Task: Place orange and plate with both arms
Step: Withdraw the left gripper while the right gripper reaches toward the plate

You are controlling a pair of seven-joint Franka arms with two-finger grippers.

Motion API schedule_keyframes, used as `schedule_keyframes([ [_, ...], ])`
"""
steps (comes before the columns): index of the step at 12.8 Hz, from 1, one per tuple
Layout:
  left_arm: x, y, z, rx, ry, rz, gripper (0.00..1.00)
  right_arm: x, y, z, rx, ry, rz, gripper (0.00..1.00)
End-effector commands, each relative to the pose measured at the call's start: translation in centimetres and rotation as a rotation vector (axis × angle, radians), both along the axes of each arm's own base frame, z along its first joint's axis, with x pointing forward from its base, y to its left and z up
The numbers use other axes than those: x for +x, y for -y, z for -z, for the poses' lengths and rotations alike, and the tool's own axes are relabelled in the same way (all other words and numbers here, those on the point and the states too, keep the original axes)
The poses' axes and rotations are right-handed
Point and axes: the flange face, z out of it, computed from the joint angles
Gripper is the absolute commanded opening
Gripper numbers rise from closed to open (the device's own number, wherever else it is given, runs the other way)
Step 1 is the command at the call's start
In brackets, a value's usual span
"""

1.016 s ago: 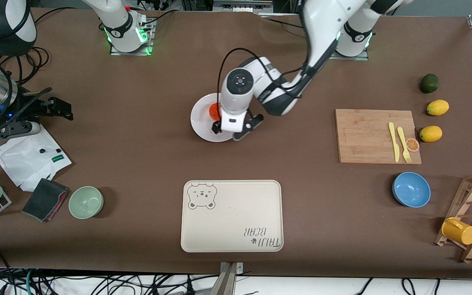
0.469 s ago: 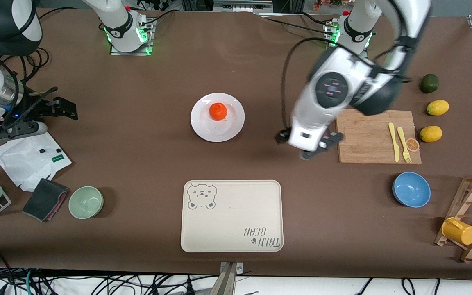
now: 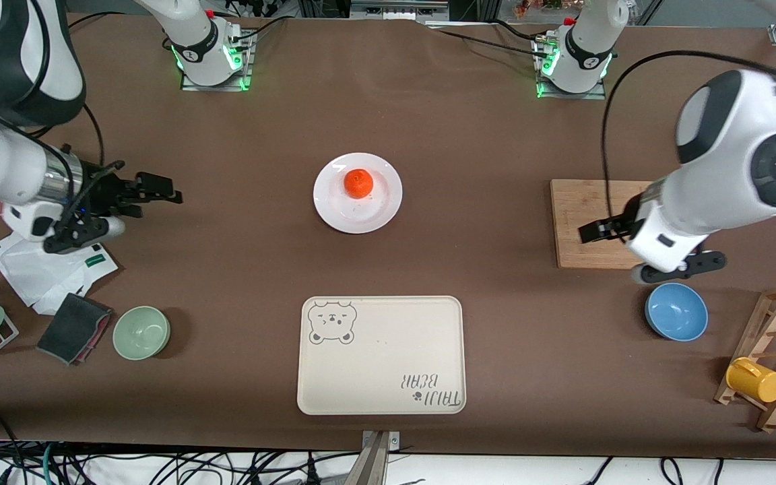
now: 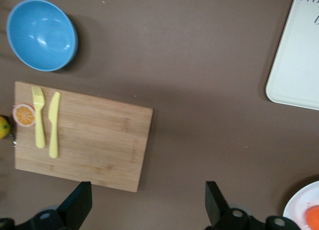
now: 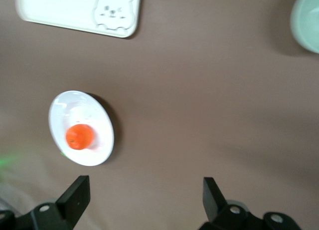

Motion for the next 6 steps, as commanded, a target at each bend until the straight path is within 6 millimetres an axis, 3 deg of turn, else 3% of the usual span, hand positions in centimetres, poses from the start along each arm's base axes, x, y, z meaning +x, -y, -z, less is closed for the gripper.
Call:
schedule_keyframes([
  [1,-1.2,-4.9,-3.7,-0.009,0.024,0.131,1.00,-0.3,0.4,3.4,0.089,0.023,-0.019,1.00],
  [2,-2.0,-6.3,-5.4,0.002,0.050,0.196,1.00,-0.7,0.2,4.6,0.117,0.018,-0.014,1.00],
  [4,-3.2,-8.8,-6.3,0.032,0.057,0.225,1.00,-1.9,-0.3,7.2,0.206,-0.027,0.009,1.00],
  [6,-4.4,-9.0,-4.9,0.043,0.101,0.243,1.00,-3.6,-0.7,11.0,0.337,-0.080,0.040,1.00],
])
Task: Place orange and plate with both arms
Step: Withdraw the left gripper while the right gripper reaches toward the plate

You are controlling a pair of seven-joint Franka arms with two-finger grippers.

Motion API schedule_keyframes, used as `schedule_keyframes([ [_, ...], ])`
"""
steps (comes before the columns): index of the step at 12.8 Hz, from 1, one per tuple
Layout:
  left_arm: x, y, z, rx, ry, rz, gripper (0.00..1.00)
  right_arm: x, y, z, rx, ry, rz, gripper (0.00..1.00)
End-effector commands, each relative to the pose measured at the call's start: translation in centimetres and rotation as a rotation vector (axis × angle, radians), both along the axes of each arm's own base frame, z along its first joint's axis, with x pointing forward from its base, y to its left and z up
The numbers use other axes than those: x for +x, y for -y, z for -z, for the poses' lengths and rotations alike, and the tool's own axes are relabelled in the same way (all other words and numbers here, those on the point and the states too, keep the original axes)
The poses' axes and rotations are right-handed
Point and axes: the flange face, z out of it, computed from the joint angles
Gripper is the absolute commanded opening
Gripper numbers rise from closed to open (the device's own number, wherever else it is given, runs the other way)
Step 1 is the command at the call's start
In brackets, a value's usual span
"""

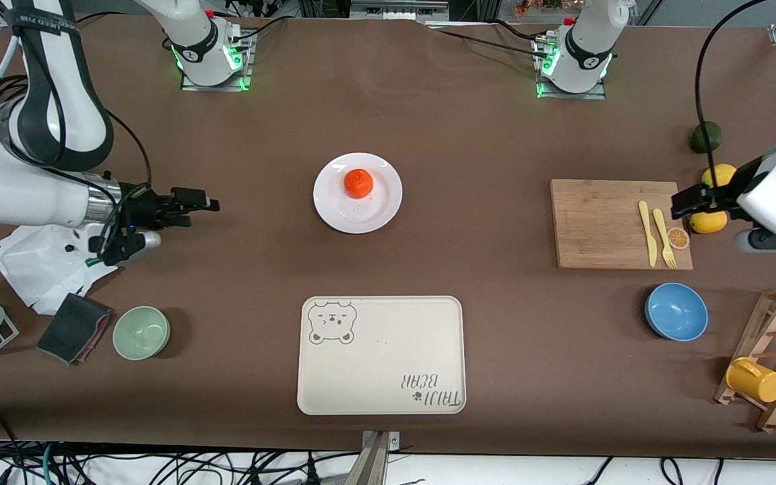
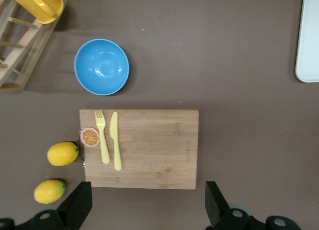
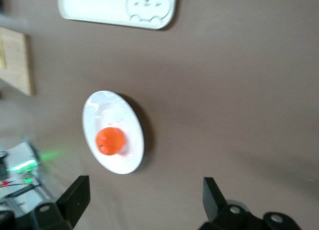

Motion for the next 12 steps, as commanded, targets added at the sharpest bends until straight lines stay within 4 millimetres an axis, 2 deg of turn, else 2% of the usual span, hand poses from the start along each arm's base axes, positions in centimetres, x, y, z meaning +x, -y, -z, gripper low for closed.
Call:
schedule_keyframes([
  [1,-3.4,0.4,1.8,0.012,0.078,0.037,1.00,-2.7,0.1,3.7,0.133,-0.022,0.026,1.00],
  [4,-3.9,0.4,1.8,0.014,0.087,0.023,1.00,-4.8,0.5,7.8,0.154,0.001,0.031,1.00],
  [7,-4.3,0.1,2.1,0.014,0.037,0.018,1.00,-7.1,-2.6,11.4,0.094,0.028,0.019,1.00],
  [9,-4.2,0.4,2.2,0.013,0.033,0.022,1.00,-8.9,-5.1,13.2,0.135,0.027,0.057,1.00],
  [12,-4.2,0.3,2.4,0.013,0.027,0.039,1.00,-10.9,-7.4,15.7,0.196,0.040,0.100,1.00],
])
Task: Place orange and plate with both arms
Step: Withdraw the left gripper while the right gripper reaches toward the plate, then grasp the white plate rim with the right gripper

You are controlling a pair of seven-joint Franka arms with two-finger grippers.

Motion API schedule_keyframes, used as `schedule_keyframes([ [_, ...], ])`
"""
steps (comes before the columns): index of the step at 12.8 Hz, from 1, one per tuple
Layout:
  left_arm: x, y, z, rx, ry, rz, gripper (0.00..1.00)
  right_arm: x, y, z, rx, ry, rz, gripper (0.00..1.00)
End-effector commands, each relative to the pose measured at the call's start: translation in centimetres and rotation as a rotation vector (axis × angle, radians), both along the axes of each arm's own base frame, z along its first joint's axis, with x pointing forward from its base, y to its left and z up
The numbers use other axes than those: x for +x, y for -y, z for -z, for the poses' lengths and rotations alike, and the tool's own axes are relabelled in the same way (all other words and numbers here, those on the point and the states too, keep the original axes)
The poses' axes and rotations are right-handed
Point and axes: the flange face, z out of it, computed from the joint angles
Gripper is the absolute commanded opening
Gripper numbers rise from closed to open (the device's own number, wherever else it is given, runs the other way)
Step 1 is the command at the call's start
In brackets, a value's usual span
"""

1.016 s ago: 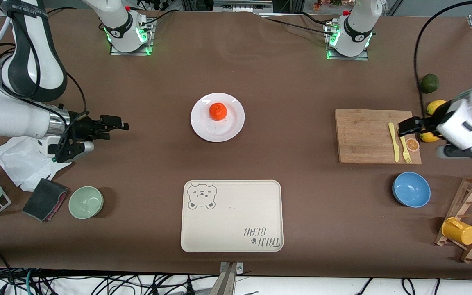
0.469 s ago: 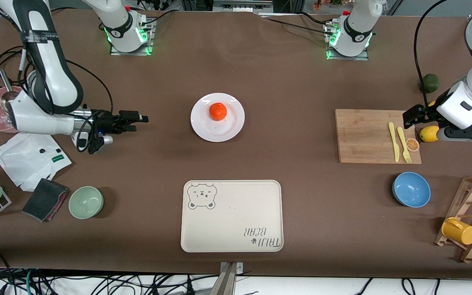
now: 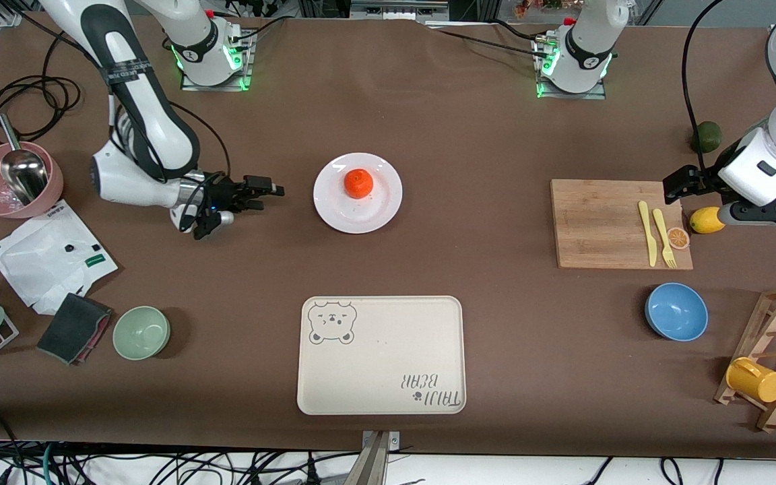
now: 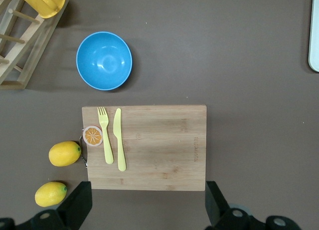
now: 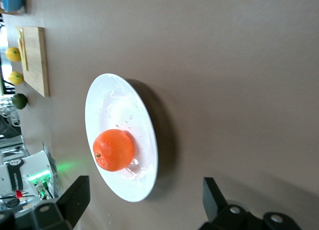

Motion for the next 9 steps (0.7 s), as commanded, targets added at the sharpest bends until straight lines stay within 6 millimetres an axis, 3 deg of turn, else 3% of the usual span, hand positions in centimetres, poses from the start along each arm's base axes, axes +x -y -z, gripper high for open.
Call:
schedule_keyframes([
  [1,-0.3,0.0,0.0,-0.004,-0.005,0.029,1.00,-1.4,-1.1,1.4,0.035,0.014,0.048,1.00],
  [3,2.0,-0.8,-1.0,-0.009,0.027,0.013,1.00,-2.3,-1.9,2.8,0.064,-0.011,0.084,1.00],
  [5,2.3,-0.7,-1.5,-0.010,0.039,0.008,1.00,-2.9,-2.3,4.7,0.115,-0.009,0.123,1.00],
  [9,2.6,-4.0,-1.5,-0.062,0.048,-0.063,1.00,-3.7,-3.7,6.0,0.123,-0.034,0.154,1.00],
])
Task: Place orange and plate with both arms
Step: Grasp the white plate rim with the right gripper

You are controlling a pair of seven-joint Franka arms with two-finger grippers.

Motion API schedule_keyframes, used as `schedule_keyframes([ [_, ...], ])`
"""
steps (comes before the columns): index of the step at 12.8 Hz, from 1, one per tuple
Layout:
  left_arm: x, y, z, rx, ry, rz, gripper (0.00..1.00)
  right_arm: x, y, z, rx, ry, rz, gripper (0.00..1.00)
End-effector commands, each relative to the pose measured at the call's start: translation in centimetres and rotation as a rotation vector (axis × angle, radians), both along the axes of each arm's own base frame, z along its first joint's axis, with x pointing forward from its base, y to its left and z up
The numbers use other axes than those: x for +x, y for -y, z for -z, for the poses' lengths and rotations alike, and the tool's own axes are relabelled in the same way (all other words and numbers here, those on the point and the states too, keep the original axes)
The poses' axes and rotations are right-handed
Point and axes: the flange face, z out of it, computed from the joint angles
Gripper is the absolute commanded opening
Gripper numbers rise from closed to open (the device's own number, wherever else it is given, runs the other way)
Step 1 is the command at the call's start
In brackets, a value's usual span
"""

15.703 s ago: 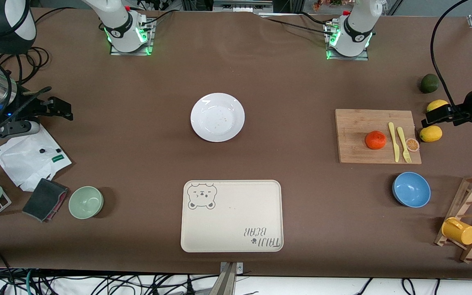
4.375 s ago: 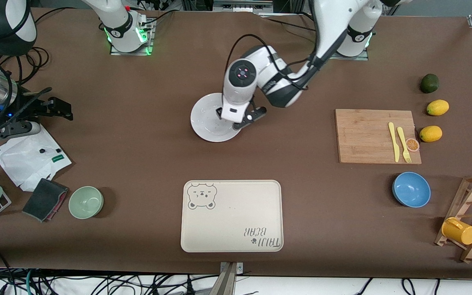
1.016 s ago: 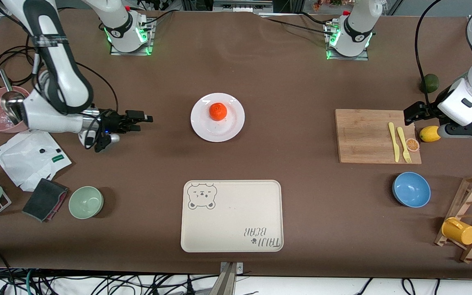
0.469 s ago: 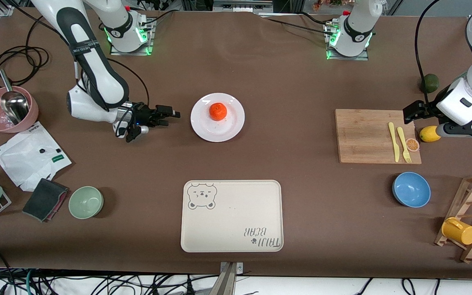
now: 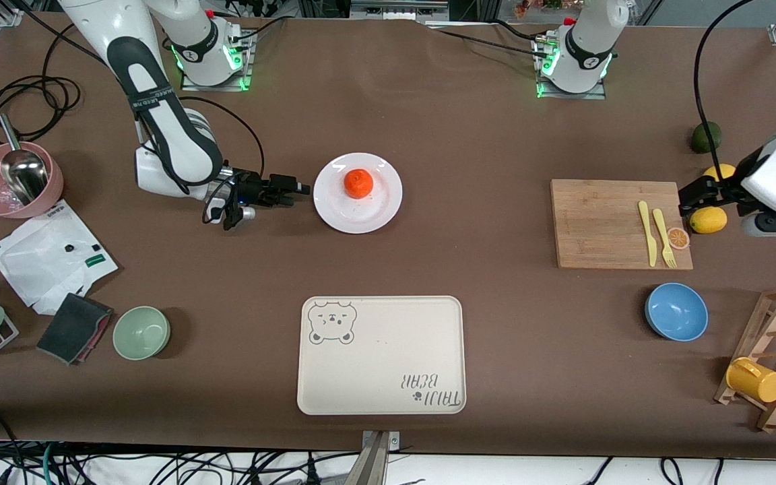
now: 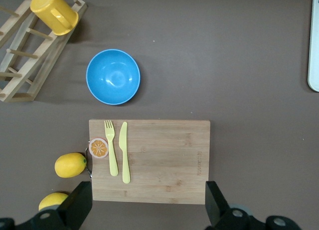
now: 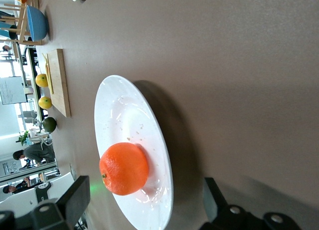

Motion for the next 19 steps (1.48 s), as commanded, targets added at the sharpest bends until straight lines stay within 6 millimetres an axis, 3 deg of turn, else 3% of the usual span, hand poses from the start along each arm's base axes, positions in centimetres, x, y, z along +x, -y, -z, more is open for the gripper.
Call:
schedule_keyframes([
  [1,0.7,-2.1,0.0,-0.059,0.002,-0.033,1.00,-0.6,-1.3,0.8,0.003,0.003,0.035,1.00],
  [5,0.7,-2.1,-0.2,-0.048,0.004,-0.026,1.00,-1.5,-3.5,1.3,-0.010,0.006,0.069,1.00],
  [8,0.7,-2.1,-0.2,-0.045,0.004,-0.025,1.00,-1.8,-3.9,1.4,-0.003,0.012,0.073,0.98],
  [14,0.6,-2.2,-0.2,-0.045,0.003,-0.025,1.00,-2.2,-4.0,2.3,0.000,0.017,0.074,0.66],
  [19,0.6,-2.2,-0.2,-0.045,0.003,-0.025,1.00,-2.6,-4.2,3.0,0.000,0.023,0.072,0.58],
])
